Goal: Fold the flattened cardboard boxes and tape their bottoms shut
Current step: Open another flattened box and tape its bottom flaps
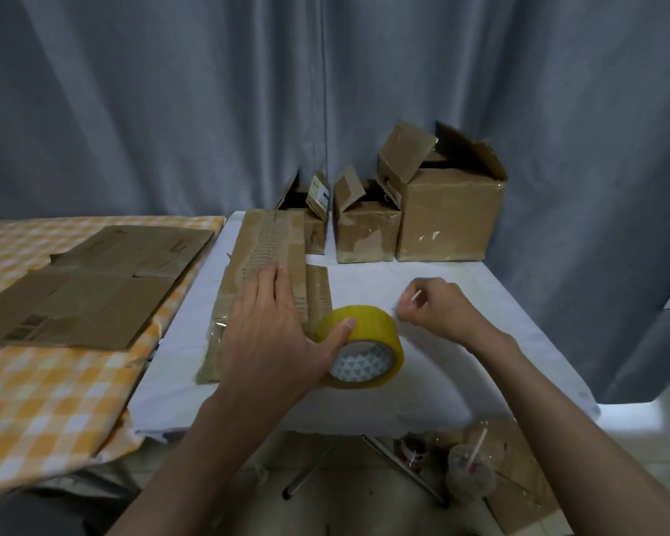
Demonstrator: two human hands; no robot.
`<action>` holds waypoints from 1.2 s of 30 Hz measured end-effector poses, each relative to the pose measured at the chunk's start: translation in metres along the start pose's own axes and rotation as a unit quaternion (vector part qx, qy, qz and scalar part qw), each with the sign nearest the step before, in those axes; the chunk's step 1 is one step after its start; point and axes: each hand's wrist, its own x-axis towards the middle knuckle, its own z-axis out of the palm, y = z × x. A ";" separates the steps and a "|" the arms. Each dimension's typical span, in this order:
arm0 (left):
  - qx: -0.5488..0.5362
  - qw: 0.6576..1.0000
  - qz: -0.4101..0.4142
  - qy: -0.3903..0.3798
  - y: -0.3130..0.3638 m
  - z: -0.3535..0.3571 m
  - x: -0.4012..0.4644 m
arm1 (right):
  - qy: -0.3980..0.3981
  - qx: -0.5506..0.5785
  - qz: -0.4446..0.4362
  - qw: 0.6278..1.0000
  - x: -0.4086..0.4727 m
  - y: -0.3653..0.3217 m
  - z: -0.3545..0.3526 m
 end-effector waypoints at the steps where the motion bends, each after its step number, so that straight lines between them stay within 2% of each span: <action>1: 0.001 1.000 -0.001 -0.003 0.000 0.000 0.000 | 0.001 0.068 -0.018 0.998 -0.003 -0.009 -0.002; 3: 0.001 1.000 -0.004 -0.005 0.000 -0.001 0.000 | -0.009 0.192 -0.057 0.980 -0.010 -0.026 -0.007; 5: -0.002 1.000 -0.003 -0.001 0.001 -0.001 0.000 | -0.026 0.252 -0.104 0.962 -0.016 -0.041 -0.011; 10: -0.008 1.000 -0.004 0.002 0.001 -0.002 0.000 | -0.123 0.300 -0.170 0.930 -0.026 -0.067 -0.013; 16: -0.003 1.000 -0.001 0.006 0.001 -0.001 0.000 | -0.193 0.340 -0.177 0.903 -0.024 -0.078 -0.011; 28: 0.001 1.000 -0.001 0.002 0.002 -0.002 0.000 | -0.225 0.299 -0.189 0.908 -0.024 -0.081 -0.011; 33: 0.004 1.000 0.003 0.005 0.002 -0.002 -0.001 | -0.212 0.290 -0.190 0.914 -0.024 -0.084 -0.005; 36: 0.007 1.000 0.007 0.007 0.002 -0.001 -0.001 | -0.161 0.273 -0.178 0.932 -0.021 -0.087 0.005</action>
